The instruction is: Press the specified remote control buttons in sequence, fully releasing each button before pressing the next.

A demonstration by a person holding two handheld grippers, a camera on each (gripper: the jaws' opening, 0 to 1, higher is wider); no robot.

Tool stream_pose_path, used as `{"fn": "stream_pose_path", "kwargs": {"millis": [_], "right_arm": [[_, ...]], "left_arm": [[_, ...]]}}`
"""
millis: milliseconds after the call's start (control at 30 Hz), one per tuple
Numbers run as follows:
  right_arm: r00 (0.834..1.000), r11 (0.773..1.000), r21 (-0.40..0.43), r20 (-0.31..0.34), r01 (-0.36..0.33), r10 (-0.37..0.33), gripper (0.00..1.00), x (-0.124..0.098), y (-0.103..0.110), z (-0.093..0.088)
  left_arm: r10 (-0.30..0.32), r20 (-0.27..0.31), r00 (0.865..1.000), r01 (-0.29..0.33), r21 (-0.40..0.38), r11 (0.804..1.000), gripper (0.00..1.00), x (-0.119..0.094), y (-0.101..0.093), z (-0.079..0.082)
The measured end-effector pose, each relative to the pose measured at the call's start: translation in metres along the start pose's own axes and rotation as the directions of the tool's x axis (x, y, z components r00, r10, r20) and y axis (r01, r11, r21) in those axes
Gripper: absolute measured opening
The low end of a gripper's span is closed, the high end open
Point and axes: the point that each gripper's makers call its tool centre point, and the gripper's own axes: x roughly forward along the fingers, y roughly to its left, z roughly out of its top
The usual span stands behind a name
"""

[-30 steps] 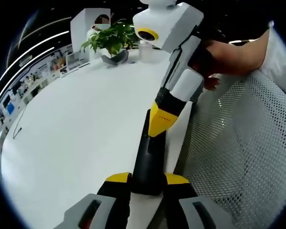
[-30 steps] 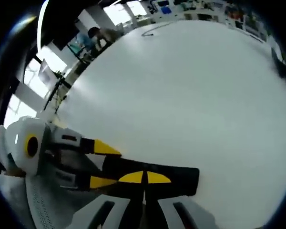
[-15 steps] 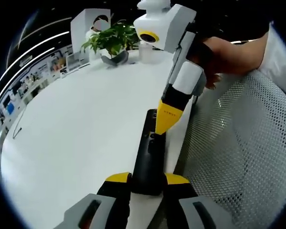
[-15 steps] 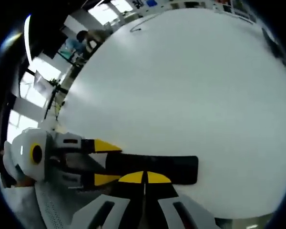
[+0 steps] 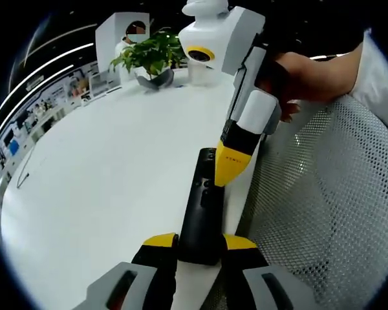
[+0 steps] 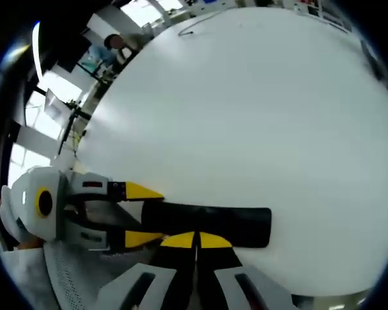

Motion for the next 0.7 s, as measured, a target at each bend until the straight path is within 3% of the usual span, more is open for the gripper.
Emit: {"fn": "stream_pose_path", "kwargs": {"millis": [700], "right_arm": [[0.999,0.988,-0.146,0.033,0.045,-0.041,0.0,0.0031,-0.0001,0.0022]], "left_arm": [[-0.001,0.004,1.0,0.001,0.008,1.0,0.25,0.0002,0.0001,0.0]]}}
